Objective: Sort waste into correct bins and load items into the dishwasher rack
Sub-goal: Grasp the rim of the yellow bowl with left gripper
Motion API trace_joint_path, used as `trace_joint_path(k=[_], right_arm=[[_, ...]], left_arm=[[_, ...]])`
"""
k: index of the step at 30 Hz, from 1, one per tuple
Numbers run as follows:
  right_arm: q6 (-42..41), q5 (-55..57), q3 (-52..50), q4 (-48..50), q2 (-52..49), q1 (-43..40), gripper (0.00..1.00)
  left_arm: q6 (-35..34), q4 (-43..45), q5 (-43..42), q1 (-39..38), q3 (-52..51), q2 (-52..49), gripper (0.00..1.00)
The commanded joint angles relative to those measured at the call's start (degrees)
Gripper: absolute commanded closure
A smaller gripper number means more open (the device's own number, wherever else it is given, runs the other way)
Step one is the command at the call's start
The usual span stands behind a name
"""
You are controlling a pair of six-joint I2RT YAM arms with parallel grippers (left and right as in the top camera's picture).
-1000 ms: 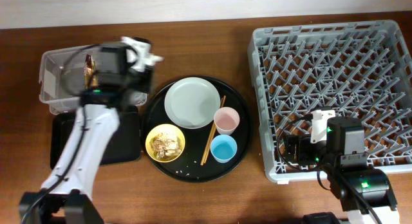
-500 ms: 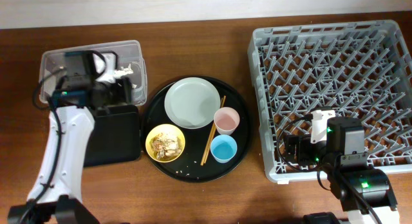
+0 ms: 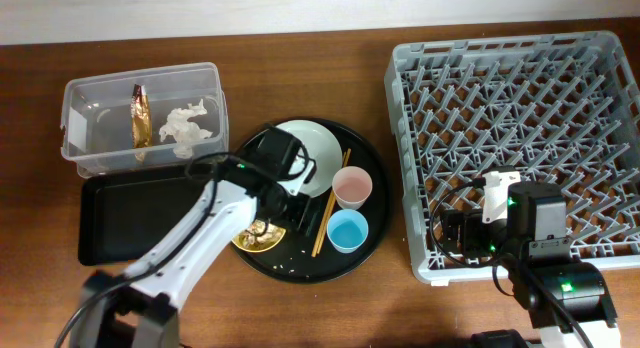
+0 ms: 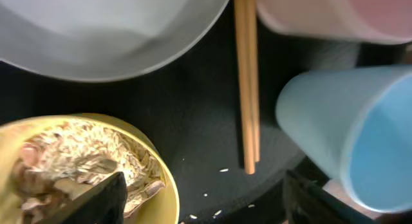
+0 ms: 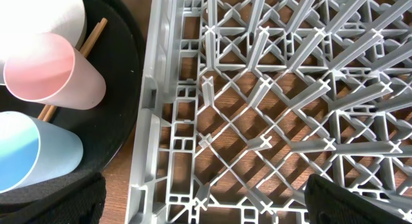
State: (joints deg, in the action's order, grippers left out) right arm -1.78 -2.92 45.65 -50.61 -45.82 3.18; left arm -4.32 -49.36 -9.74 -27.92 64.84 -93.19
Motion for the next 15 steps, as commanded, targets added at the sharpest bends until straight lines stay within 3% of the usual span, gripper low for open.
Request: trace_joint_path(k=[1, 4, 5, 6, 8, 9, 14, 15], right_arm=[[-0.6, -0.6, 1.2, 0.0, 0.1, -0.3, 0.01], [-0.6, -0.6, 1.2, 0.0, 0.1, -0.3, 0.01], [-0.6, -0.6, 1.2, 0.0, 0.1, -0.3, 0.01], [-0.6, -0.6, 1.2, -0.1, 0.1, -0.3, 0.01], [-0.6, -0.6, 1.2, -0.2, 0.1, -0.3, 0.01], [-0.6, -0.8, 1.2, -0.2, 0.1, -0.3, 0.01], [-0.6, -1.2, 1.2, -0.2, 0.1, -0.3, 0.01], [-0.6, -1.2, 1.2, -0.2, 0.1, -0.3, 0.01]], left_arm=[[-0.2, 0.0, 3.6, -0.5, -1.1, -3.6, 0.29], [-0.2, 0.3, 3.6, -0.5, -1.1, -6.5, 0.38], [-0.2, 0.4, 3.6, -0.5, -1.1, -8.0, 0.46], [-0.2, 0.7, 3.6, -0.5, -1.0, -8.9, 0.62], [-0.2, 2.1, 3.6, -0.5, -1.0, -8.9, 0.69], [-0.2, 2.6, 3.6, -0.5, -1.0, -8.9, 0.78], [-0.5, 2.6, 3.6, -0.5, -1.1, -10.2, 0.82], [-1.4, 2.6, 3.6, -0.5, -1.1, -10.9, 0.89]])
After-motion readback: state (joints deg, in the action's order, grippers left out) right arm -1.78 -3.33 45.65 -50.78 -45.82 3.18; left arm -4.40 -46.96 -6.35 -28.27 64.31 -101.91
